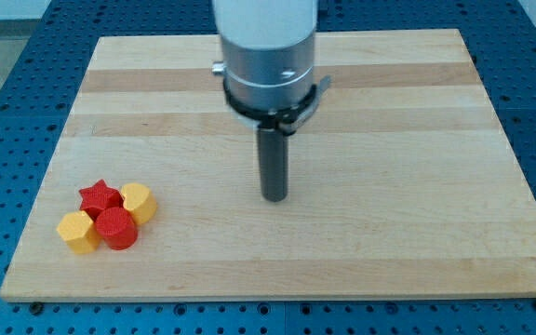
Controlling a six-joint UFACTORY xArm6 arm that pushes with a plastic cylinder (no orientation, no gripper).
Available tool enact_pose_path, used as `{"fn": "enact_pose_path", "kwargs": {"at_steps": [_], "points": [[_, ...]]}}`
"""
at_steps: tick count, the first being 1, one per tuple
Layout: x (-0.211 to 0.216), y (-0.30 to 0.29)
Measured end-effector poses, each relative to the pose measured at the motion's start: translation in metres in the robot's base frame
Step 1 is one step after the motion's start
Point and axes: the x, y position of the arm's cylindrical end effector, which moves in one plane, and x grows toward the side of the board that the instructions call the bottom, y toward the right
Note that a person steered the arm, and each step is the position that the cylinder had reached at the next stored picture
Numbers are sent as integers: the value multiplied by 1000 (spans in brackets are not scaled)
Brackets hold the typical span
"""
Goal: Place yourself at the top right of the green circle
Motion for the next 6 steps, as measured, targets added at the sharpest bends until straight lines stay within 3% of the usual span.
{"fn": "enact_pose_path", "kwargs": {"at_steps": [3, 6], "points": [[-71, 74], [-266, 77]]}}
